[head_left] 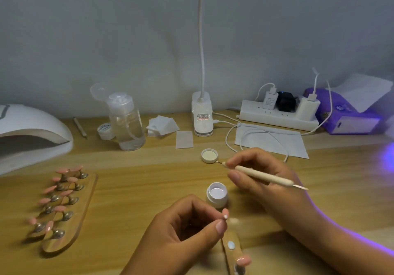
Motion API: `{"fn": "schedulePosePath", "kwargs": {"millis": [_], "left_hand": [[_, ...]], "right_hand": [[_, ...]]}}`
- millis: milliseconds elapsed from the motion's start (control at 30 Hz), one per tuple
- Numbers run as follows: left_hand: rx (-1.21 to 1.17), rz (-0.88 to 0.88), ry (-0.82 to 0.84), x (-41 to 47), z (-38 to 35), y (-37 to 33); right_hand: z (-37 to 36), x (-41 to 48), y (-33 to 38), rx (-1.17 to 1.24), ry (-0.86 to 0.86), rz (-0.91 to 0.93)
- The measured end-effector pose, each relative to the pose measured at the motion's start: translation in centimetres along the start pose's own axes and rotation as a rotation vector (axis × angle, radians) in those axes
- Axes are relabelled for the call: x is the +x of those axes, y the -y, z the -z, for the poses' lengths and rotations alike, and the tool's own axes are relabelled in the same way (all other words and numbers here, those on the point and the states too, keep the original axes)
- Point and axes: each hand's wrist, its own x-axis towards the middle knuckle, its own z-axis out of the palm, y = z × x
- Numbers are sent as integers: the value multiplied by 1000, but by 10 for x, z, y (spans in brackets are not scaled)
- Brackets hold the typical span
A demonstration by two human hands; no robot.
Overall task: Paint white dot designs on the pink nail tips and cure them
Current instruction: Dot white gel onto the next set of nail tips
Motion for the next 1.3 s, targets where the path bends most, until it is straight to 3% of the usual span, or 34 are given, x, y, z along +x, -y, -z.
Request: {"fn": "schedulePosePath", "kwargs": {"millis": [167,333,700,867,1100,1300], "left_hand": [[20,-1,-10,1,0,-1],[2,33,3,1,1,-3],[-14,42,16,1,1,-5],[-37,32,11,2,-1,-4],[17,5,1,2,-1,-1],[53,-11,-16,3,-1,-1]], "right_hand": [[-4,0,-5,-162,-4,153],[-8,0,-10,-293,81,105],[-8,1,-12,-345,147,101],[-9,0,-7,-234,70,79],[-4,-1,3,154,-105,-45],[-6,-7,5,430,29,-204]]}}
